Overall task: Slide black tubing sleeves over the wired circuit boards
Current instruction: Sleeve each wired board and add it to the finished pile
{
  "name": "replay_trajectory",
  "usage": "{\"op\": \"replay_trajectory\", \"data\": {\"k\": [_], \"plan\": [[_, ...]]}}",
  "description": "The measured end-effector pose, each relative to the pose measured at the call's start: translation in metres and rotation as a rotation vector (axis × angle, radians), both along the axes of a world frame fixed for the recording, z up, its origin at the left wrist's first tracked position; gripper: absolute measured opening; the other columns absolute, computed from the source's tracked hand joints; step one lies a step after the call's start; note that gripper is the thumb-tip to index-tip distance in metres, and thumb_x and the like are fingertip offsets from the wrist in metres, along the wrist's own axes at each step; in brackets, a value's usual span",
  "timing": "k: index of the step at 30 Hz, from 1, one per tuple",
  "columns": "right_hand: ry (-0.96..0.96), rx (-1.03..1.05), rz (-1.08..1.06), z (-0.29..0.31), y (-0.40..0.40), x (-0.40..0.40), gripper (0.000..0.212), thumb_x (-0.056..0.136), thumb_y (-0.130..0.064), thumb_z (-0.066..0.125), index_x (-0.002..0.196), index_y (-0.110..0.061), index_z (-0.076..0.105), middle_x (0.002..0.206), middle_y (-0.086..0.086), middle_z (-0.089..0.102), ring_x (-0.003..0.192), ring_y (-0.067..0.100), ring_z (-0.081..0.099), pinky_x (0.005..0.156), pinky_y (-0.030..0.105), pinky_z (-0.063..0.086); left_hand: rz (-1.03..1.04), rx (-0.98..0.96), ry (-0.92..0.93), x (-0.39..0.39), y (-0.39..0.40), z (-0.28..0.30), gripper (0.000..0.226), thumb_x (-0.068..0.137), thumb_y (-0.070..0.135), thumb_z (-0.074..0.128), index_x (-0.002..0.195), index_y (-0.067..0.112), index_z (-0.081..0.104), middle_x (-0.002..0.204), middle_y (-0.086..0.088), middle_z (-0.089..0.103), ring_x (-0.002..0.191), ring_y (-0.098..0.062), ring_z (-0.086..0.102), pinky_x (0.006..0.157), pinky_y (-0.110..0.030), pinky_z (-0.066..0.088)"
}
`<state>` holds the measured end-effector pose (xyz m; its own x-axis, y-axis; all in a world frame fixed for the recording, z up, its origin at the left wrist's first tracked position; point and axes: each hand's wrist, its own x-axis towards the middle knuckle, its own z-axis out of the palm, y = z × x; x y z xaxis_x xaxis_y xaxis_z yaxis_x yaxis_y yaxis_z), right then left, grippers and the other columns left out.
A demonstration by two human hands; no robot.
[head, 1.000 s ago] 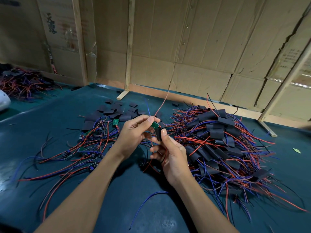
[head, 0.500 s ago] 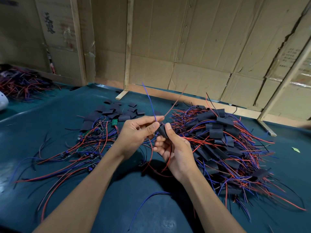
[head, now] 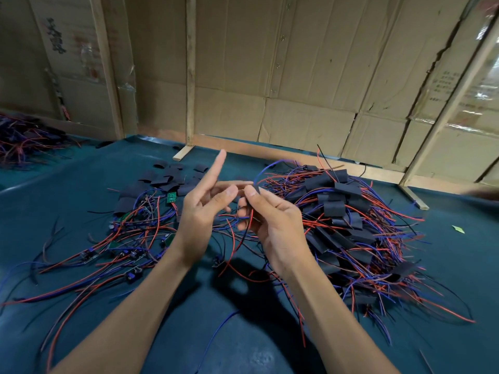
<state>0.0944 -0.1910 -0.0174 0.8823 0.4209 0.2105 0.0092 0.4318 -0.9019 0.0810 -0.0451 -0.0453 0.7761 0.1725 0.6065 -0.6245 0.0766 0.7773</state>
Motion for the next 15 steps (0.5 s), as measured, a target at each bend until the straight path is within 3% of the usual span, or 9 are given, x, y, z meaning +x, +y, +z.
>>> {"op": "replay_trajectory", "data": {"k": [2, 4, 6, 8, 12, 13, 15], "plan": [[-0.019, -0.112, -0.017, 0.023, -0.003, -0.002, 0.013, 0.094, -0.018, 0.068, 0.099, -0.009, 0.075, 0.084, 0.006, 0.067, 0.066, 0.017, 0.058, 0.053, 0.027, 0.049, -0.021, -0.076, -0.001, 0.001, -0.002, 0.002, 0.067, 0.098, 0.036, 0.057, 0.156, 0.034, 0.024, 0.125, -0.015, 0.068, 0.102, -0.032, 0.064, 0.079, -0.053, 0.044], [-0.116, -0.237, -0.026, 0.055, -0.010, -0.002, 0.011, 0.097, -0.017, 0.065, 0.100, -0.009, 0.072, 0.086, 0.005, 0.068, 0.064, 0.017, 0.057, 0.053, 0.028, 0.049, 0.171, -0.034, 0.020, 0.000, -0.007, -0.001, 0.060, 0.100, 0.035, 0.052, 0.154, 0.033, 0.027, 0.117, -0.005, 0.073, 0.105, -0.026, 0.068, 0.078, -0.039, 0.050], [-0.294, -0.302, -0.052, 0.099, -0.023, -0.001, 0.010, 0.097, -0.017, 0.065, 0.101, -0.009, 0.070, 0.085, 0.005, 0.068, 0.061, 0.015, 0.059, 0.051, 0.028, 0.051, 0.491, 0.155, 0.073, 0.000, -0.010, -0.012, 0.048, 0.099, 0.036, 0.052, 0.146, 0.035, 0.040, 0.102, 0.009, 0.074, 0.094, -0.013, 0.069, 0.076, -0.025, 0.051], [-0.543, -0.384, -0.116, 0.150, -0.046, -0.001, 0.010, 0.095, -0.020, 0.069, 0.102, -0.013, 0.072, 0.083, 0.004, 0.070, 0.061, 0.016, 0.063, 0.051, 0.028, 0.054, 0.719, 0.426, 0.151, 0.002, -0.006, -0.022, 0.040, 0.099, 0.030, 0.055, 0.138, 0.032, 0.050, 0.097, 0.011, 0.071, 0.094, -0.014, 0.063, 0.082, -0.035, 0.051], [-1.034, -0.855, -0.519, 0.225, -0.098, 0.023, 0.025, 0.082, -0.046, 0.070, 0.103, -0.034, 0.073, 0.097, -0.007, 0.075, 0.089, 0.014, 0.071, 0.086, 0.033, 0.058, 0.936, 0.949, 0.551, 0.013, 0.006, -0.033, 0.046, 0.096, 0.029, 0.051, 0.142, 0.022, 0.049, 0.133, -0.001, 0.054, 0.123, -0.027, 0.041, 0.101, -0.045, 0.033], [-1.080, -0.959, -0.643, 0.228, -0.108, 0.035, 0.029, 0.082, -0.048, 0.067, 0.108, -0.035, 0.071, 0.101, -0.011, 0.073, 0.096, 0.013, 0.070, 0.093, 0.035, 0.055, 0.945, 1.034, 0.646, 0.015, 0.007, -0.034, 0.047, 0.096, 0.030, 0.048, 0.143, 0.022, 0.047, 0.139, -0.002, 0.049, 0.126, -0.028, 0.037, 0.101, -0.045, 0.030], [-1.078, -1.078, -0.827, 0.215, -0.123, 0.062, 0.033, 0.087, -0.042, 0.064, 0.115, -0.025, 0.070, 0.106, -0.001, 0.072, 0.102, 0.019, 0.067, 0.095, 0.040, 0.053, 0.927, 1.110, 0.746, 0.018, 0.008, -0.035, 0.046, 0.097, 0.032, 0.043, 0.142, 0.019, 0.047, 0.141, -0.004, 0.047, 0.127, -0.029, 0.036, 0.101, -0.045, 0.028]]}}
